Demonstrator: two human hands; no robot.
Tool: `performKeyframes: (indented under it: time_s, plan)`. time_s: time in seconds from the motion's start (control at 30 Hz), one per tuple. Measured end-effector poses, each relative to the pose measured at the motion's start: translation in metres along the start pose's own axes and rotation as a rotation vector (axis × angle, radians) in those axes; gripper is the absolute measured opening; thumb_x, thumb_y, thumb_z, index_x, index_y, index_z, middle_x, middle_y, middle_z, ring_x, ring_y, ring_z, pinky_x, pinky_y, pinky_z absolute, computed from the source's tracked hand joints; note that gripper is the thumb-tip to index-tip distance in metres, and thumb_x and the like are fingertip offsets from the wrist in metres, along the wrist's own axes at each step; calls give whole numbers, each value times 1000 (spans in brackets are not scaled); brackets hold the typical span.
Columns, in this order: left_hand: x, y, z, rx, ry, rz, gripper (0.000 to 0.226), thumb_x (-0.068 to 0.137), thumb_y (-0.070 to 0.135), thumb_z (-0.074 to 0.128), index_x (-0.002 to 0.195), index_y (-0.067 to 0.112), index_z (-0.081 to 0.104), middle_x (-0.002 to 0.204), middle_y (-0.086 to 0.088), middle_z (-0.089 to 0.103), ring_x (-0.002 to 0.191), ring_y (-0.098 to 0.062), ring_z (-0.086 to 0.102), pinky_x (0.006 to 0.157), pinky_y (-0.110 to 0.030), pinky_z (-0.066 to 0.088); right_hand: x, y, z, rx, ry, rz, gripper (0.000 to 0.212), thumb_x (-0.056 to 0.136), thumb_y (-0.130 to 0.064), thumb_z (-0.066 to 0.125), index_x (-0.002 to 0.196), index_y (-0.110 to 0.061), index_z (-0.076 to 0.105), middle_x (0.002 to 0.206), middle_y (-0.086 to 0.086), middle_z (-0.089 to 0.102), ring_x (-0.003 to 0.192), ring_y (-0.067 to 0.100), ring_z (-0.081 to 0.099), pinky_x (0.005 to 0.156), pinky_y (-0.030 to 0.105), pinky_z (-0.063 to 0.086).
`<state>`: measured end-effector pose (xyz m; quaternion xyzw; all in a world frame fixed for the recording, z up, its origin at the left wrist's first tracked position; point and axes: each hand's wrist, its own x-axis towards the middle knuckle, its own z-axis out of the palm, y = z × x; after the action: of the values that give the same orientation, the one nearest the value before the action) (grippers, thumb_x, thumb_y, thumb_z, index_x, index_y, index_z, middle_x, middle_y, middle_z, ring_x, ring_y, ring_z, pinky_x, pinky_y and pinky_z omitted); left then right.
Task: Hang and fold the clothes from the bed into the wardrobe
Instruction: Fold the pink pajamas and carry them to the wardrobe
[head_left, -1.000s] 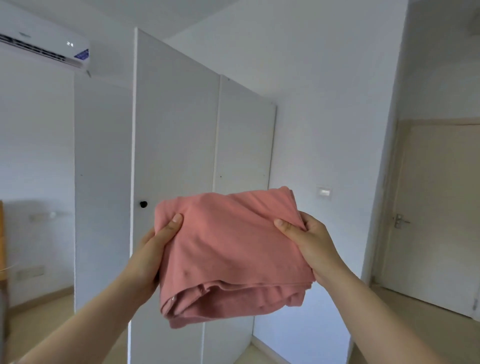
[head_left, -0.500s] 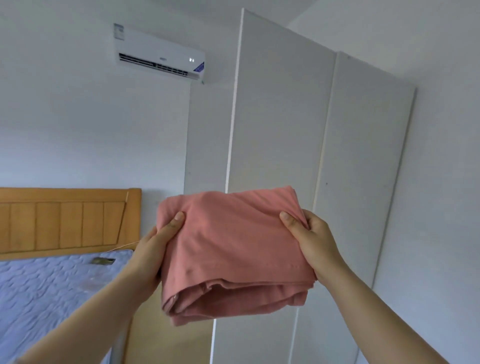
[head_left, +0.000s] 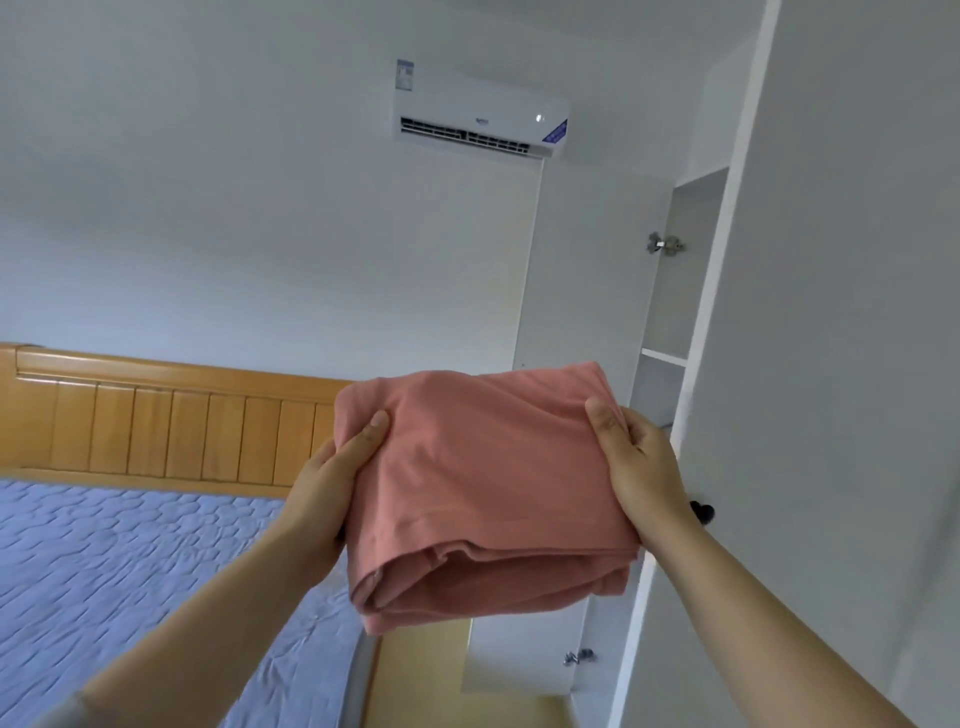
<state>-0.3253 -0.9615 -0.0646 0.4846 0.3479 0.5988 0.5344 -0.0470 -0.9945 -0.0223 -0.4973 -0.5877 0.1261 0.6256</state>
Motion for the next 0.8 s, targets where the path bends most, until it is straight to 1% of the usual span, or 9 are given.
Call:
performKeyframes:
  time_s: [0.1,0.2,0.33,0.4,0.47,0.5,0.63,0.7,0.8]
  plan:
    - [43,-7,-6,4,15,16,75,52,68,80,115,29,66,107,4,74,97,-16,71,87,-37,52,43,28,29,3,-12,-50,56,91,-57,49,86,-4,66,76,11,65,63,11,56,53,12,40]
    - [84,-12,-7,13,35,30,69,59,66,79,116,28,65,108,4,74,98,-16,71,86,-36,52,85,53,53,23,-20,-67,51,93,-51,50,84,-3,66,75,13,64,58,2,50,52,11,38]
    - [139,-11,-4,53,76,72,63,62,64,77,114,29,64,105,6,75,94,-12,72,81,-32,53,139,83,81,75,4,-70,42,95,-47,52,79,-10,66,74,4,64,57,-2,50,52,11,39]
    - [167,-10,-2,67,87,80,62,62,63,79,112,29,64,104,6,75,95,-13,72,82,-32,53,163,97,94,62,31,-96,39,96,-43,54,78,-11,65,72,3,63,58,2,50,56,16,41]
    - [193,-15,0,66,93,77,63,60,63,79,111,29,65,104,7,75,95,-14,71,82,-33,54,184,113,103,33,53,-113,36,96,-40,56,80,-10,66,74,6,65,64,11,54,61,27,42]
    - [203,-19,1,65,86,78,63,60,63,79,111,29,65,104,6,75,96,-13,71,82,-32,54,192,119,106,26,58,-114,33,95,-39,56,82,-11,67,75,4,66,66,11,56,62,28,42]
    - [264,-37,8,58,45,67,63,64,60,80,113,25,65,105,4,74,99,-16,70,85,-36,54,235,151,119,-9,88,-111,21,95,-38,56,89,-22,68,81,-10,67,73,-1,58,65,21,41]
    - [299,-46,17,45,16,58,62,64,59,78,113,22,65,104,3,75,99,-17,71,85,-36,55,257,168,121,-25,117,-104,21,96,-39,56,88,-23,67,79,-11,66,69,-4,57,62,16,39]
    - [351,-60,33,24,-70,50,60,62,59,77,109,24,65,102,5,75,93,-12,72,76,-29,55,291,191,120,-85,183,-106,22,95,-38,57,87,-21,68,80,-9,68,70,-2,58,61,12,40]
